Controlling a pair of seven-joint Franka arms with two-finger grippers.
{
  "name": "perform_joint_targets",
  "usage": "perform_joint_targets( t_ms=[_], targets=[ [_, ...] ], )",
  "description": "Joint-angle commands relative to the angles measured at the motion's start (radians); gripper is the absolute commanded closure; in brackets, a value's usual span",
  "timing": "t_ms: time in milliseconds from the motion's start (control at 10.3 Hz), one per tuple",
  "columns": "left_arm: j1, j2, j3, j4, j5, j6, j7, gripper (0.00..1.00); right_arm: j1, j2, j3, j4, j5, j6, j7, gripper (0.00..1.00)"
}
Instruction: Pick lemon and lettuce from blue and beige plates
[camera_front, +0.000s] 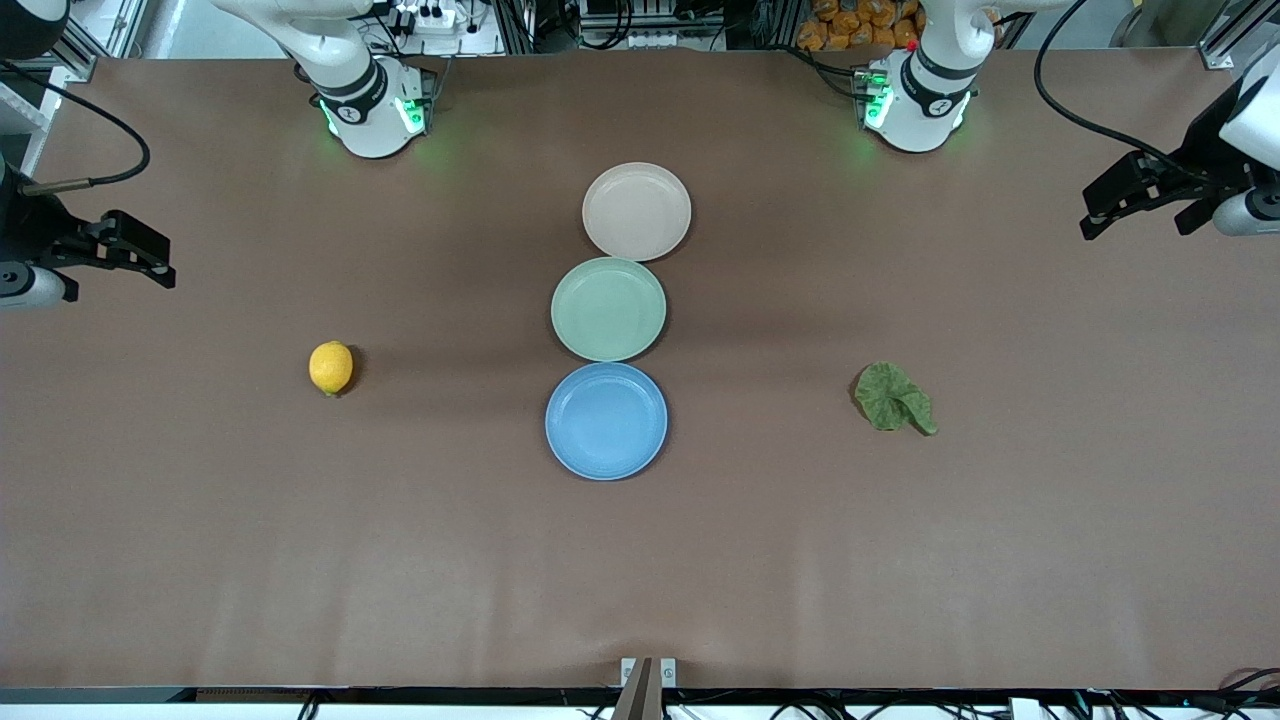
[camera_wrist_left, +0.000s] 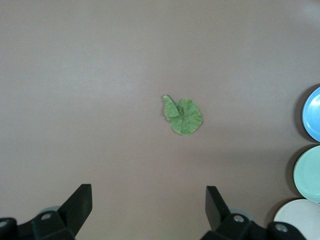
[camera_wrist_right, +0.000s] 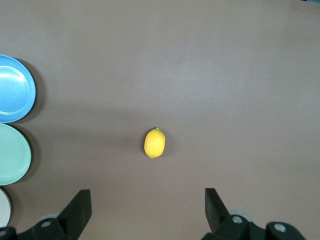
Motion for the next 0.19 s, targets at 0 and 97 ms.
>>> perform_joint_targets(
  t_ms=[0, 97],
  targets=[
    [-0.001, 0.008, 0.01, 0.014, -0.005, -0.013, 0.02, 0.0, -0.008, -0.024, 0.005, -0.025, 0.039, -0.002, 0.02, 0.0],
    [-0.001, 0.008, 0.01, 0.014, -0.005, -0.013, 0.02, 0.0, -0.01, -0.024, 0.005, -0.027, 0.049, -0.007, 0.02, 0.0]
  ],
)
